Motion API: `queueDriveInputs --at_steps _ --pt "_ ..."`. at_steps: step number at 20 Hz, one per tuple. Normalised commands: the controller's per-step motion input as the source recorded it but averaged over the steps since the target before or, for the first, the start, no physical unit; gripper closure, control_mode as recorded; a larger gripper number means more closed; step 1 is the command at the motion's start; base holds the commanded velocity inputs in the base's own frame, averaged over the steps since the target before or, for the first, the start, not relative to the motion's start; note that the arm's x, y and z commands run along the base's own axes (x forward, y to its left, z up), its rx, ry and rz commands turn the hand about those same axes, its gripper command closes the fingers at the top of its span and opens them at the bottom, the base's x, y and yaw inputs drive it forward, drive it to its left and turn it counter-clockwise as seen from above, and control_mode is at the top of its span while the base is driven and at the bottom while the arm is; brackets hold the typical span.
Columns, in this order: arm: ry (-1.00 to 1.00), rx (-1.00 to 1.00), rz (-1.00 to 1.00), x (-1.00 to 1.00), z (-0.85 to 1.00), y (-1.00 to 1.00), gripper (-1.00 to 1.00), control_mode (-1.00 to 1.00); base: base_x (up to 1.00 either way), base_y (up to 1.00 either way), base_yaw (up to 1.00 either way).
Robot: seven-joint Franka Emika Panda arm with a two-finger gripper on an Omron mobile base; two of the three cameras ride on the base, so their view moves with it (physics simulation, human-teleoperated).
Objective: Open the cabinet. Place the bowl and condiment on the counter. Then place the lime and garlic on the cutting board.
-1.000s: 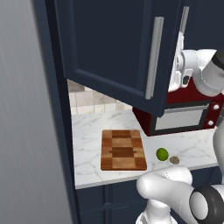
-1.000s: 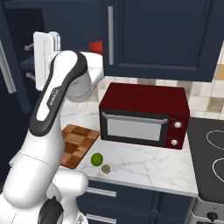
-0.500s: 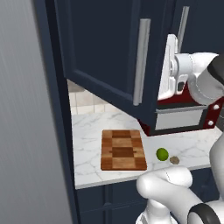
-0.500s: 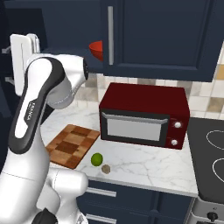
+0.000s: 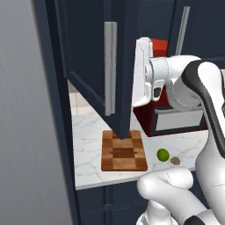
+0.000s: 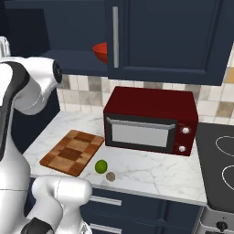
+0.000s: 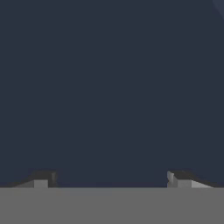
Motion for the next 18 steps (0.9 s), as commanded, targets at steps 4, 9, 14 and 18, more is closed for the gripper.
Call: queueDriveInputs --at_steps 4,9,14,18 --pt "-0.06 -0.06 0.00 0.00 -0.02 0.78 -1.00 -1.00 0.00 0.00 0.00" --pt "-0.11 -0.08 0.00 0.00 -0.04 0.66 -1.00 -1.00 0.00 0.00 0.00" --pt "-0.19 -0.08 -0.02 0.00 0.00 0.35 -1.00 -1.00 0.00 0.00 0.00" --pt "-0.27 -0.11 -0.10 0.00 0.00 -0.09 -1.00 -1.00 0.00 0.00 0.00"
